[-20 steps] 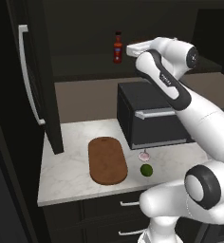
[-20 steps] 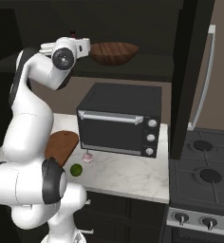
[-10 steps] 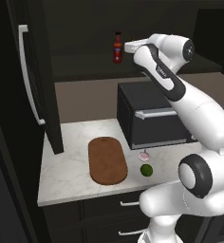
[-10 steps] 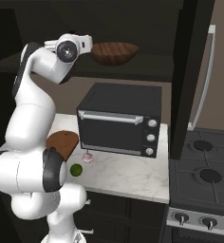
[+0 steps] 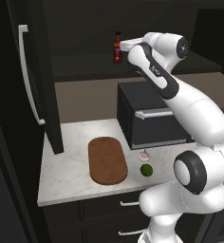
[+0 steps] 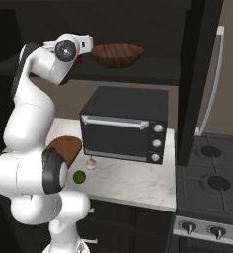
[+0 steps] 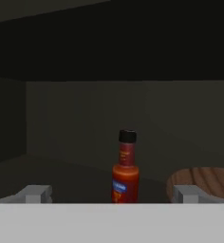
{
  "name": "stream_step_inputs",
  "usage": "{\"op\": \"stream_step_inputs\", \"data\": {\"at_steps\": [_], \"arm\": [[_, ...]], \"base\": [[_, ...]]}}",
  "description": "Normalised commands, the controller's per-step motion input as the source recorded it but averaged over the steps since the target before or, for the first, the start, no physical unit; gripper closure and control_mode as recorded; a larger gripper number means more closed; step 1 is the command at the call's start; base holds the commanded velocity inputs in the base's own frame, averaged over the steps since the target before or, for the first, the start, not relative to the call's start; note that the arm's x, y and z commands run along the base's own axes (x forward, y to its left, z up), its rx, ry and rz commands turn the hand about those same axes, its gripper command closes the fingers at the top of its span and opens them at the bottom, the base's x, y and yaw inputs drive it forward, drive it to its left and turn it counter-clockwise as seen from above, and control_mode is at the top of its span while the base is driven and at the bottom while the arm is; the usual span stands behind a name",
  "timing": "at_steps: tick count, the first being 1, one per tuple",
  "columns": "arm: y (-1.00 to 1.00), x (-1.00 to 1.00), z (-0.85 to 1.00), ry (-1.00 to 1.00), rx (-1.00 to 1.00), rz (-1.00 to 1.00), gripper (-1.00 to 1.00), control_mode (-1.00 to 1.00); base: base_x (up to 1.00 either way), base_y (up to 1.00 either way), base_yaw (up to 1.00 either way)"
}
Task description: Open the cabinet. Place the bowl and condiment on the counter. Then place the lime and garlic on the cutting board.
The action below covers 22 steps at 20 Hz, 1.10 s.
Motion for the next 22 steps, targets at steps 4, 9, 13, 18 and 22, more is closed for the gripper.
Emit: {"op": "stream_step_inputs", "data": {"at_steps": [4,9,13,18,22], "arm": [[0.10,0.20,0.00,0.03,0.00,-0.10,-1.00,-1.00],[0.09,0.16,0.01,0.04,0.00,-0.09,-1.00,-1.00],[0.17,0.13,0.09,0.05,0.00,-0.07,-1.00,-1.00],[0.20,0.08,0.13,0.02,-0.01,-0.03,-1.00,-1.00],[0.00,0.15,0.03,0.02,0.00,-0.01,-1.00,-1.00]], "base": [[0.00,0.00,0.00],[0.00,0.00,0.00],[0.00,0.00,0.00],[0.00,0.00,0.00],[0.00,0.00,0.00]]}}
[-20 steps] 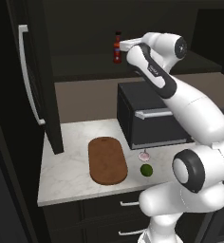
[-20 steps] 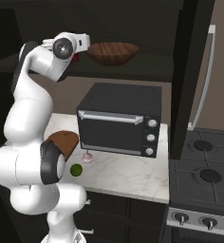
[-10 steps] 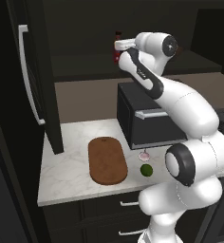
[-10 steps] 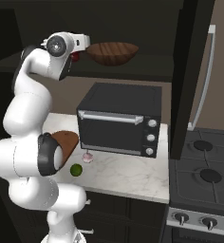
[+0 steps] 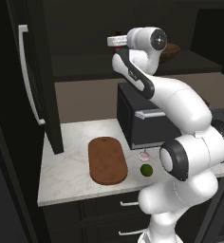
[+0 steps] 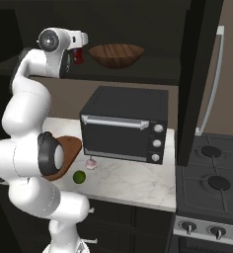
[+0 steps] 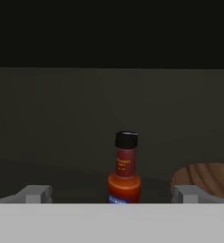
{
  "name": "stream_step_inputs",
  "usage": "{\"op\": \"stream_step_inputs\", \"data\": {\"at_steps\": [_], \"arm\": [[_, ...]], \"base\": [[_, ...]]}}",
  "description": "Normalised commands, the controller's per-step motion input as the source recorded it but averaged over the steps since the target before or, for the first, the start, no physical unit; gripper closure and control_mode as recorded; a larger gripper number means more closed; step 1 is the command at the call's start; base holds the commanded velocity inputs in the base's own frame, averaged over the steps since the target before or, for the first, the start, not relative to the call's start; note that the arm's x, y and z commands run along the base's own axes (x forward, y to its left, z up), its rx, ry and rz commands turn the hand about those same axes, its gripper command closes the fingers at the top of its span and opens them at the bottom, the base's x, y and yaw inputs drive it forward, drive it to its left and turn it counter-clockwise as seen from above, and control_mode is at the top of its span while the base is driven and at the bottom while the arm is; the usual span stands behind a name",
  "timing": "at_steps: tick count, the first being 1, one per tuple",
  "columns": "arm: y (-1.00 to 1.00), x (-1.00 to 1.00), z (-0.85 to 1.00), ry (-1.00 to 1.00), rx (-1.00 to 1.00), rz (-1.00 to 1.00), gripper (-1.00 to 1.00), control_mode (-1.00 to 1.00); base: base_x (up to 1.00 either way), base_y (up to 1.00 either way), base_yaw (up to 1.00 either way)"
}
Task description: Open the cabinet. Place the bowl and condiment on the counter. Then place the lime and garlic on the cutting board.
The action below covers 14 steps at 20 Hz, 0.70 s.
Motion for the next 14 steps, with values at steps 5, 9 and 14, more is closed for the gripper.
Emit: {"op": "stream_step_inputs", "data": {"at_steps": [5,9,14], "arm": [[-0.08,0.18,0.00,0.06,0.00,0.00,-1.00,-1.00],[-0.04,0.18,0.00,0.04,0.00,0.00,-1.00,-1.00],[-0.05,0.18,0.03,0.02,0.00,0.00,-1.00,-1.00]], "base": [[0.00,0.00,0.00],[0.00,0.00,0.00],[0.00,0.00,0.00]]}}
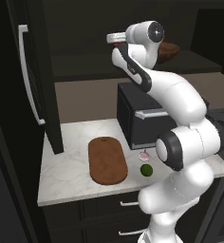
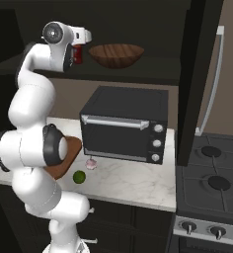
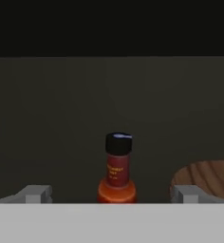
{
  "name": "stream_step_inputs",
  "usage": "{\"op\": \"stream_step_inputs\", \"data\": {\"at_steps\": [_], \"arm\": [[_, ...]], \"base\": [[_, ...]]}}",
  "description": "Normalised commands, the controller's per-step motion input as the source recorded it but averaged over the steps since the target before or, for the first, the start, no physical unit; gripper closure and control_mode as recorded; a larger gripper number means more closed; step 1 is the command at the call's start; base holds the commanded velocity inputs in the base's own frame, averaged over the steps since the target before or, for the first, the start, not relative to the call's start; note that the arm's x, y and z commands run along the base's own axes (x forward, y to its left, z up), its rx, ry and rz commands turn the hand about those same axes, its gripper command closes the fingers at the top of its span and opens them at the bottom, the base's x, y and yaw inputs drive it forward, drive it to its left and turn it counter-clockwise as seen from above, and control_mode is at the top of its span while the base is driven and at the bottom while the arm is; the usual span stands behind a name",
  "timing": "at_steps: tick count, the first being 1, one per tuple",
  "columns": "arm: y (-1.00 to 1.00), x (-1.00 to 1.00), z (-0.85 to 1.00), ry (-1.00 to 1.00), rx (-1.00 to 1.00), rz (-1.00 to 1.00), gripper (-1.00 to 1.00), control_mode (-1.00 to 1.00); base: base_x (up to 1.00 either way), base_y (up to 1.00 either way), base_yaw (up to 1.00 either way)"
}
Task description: Open the cabinet. Place the bowl and condiment on the counter. Then place the lime and garlic on the cutting board.
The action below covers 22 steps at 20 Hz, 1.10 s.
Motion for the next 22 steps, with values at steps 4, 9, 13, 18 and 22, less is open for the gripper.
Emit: {"op": "stream_step_inputs", "data": {"at_steps": [4,9,13,18,22], "arm": [[0.00,0.18,0.01,0.00,0.00,0.00,-1.00,-1.00],[-0.01,0.17,0.00,0.00,0.00,0.00,-1.00,-1.00],[0.00,0.18,0.00,0.01,0.00,0.00,-1.00,-1.00],[0.00,0.19,0.00,0.01,0.00,0.00,-1.00,-1.00],[0.00,0.13,0.00,0.02,0.00,0.00,-1.00,-1.00]], "base": [[0.00,0.00,0.00],[0.00,0.00,0.00],[0.00,0.00,0.00],[0.00,0.00,0.00],[0.00,0.00,0.00]]}}
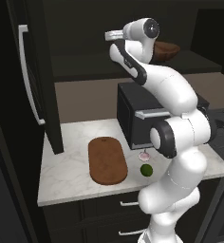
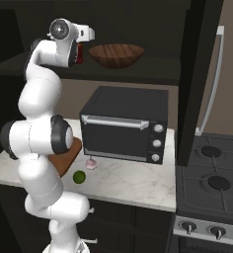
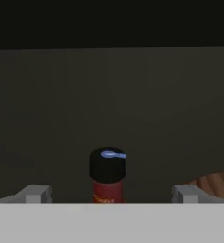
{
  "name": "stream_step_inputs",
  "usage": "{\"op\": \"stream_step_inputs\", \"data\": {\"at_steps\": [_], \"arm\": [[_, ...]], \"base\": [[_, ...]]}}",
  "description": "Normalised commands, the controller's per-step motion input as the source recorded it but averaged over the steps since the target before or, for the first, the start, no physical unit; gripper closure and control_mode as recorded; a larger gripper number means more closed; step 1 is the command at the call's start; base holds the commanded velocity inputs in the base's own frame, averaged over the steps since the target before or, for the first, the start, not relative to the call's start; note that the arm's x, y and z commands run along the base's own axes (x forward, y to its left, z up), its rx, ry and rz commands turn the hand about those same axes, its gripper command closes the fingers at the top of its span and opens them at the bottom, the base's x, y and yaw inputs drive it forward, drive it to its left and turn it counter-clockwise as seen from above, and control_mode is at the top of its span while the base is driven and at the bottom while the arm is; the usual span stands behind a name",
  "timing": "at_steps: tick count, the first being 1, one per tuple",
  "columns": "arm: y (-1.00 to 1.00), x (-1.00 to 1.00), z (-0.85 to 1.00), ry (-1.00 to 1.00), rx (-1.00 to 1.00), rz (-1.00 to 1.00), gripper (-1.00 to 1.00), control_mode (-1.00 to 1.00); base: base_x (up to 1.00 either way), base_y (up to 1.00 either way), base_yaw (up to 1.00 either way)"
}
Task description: Open the cabinet. Place the bowl and condiment on the counter. Then place the lime and garlic on the cutting board.
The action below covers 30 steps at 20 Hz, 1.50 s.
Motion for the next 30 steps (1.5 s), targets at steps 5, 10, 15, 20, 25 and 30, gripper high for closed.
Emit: {"op": "stream_step_inputs", "data": {"at_steps": [5,10,15,20,25,30], "arm": [[0.00,0.07,-0.02,0.04,0.00,0.00,-1.00,-1.00],[0.06,0.05,-0.04,0.04,0.00,0.00,-1.00,-1.00],[0.16,0.10,-0.02,0.04,0.00,0.00,-1.00,-1.00],[0.03,0.15,0.00,0.04,0.00,0.00,-1.00,-1.00],[0.00,0.08,0.00,0.02,0.00,0.00,-1.00,-1.00],[0.00,0.06,-0.02,0.02,0.00,0.00,1.00,-1.00]], "base": [[0.00,0.00,0.00],[0.00,0.00,0.00],[0.00,0.00,0.00],[0.00,0.00,0.00],[0.00,0.00,0.00],[0.00,0.00,0.00]]}}
